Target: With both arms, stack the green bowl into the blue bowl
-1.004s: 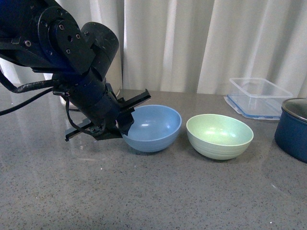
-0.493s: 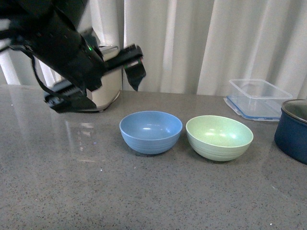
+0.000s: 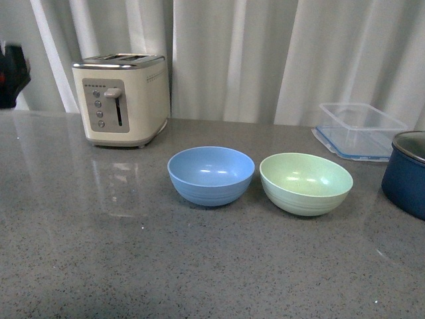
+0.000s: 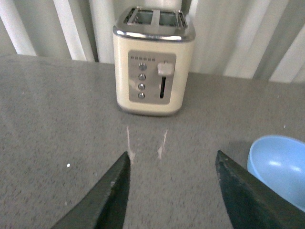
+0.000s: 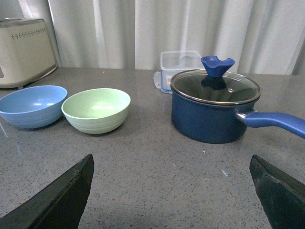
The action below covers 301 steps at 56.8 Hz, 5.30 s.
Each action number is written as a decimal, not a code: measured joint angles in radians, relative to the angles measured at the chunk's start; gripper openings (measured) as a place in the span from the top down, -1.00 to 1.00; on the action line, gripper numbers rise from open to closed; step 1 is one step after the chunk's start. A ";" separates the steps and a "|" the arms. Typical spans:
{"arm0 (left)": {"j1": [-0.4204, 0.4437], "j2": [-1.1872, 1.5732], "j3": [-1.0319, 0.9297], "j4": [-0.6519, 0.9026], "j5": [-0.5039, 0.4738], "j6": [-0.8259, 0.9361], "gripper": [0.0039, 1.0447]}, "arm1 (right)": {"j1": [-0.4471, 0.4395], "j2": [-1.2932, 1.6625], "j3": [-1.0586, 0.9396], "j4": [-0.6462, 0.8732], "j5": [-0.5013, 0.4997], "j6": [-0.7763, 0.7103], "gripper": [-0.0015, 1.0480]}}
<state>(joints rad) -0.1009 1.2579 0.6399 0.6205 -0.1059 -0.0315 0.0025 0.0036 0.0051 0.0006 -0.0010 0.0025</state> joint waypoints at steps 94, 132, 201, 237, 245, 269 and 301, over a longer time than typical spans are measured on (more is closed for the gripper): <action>0.098 -0.921 -0.619 -0.282 0.106 0.024 0.93 | 0.000 0.000 0.000 0.000 0.000 0.000 -0.81; 0.098 -1.244 -0.619 -0.616 0.106 0.024 0.93 | 0.000 0.000 0.000 0.000 0.000 0.000 -0.81; 0.098 -1.255 -0.619 -0.620 0.105 0.026 -0.88 | 0.118 1.717 1.056 -0.052 -0.027 0.459 -0.81; 0.098 -1.255 -0.619 -0.620 0.105 0.026 -0.88 | 0.123 1.953 1.287 -0.141 0.125 0.426 0.08; 0.098 -1.255 -0.619 -0.620 0.105 0.026 -0.88 | 0.126 1.954 1.294 -0.145 0.127 0.422 0.62; 0.098 -1.255 -0.619 -0.620 0.105 0.026 -0.88 | 0.151 1.872 1.335 -0.156 0.131 0.386 0.98; 0.098 -1.255 -0.619 -0.620 0.105 0.026 -0.88 | 0.397 1.955 1.585 -0.210 0.148 0.305 0.98</action>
<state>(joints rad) -0.0025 0.0032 0.0212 0.0006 -0.0006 -0.0051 0.4000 1.9583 1.5898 -0.2092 0.1467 0.3077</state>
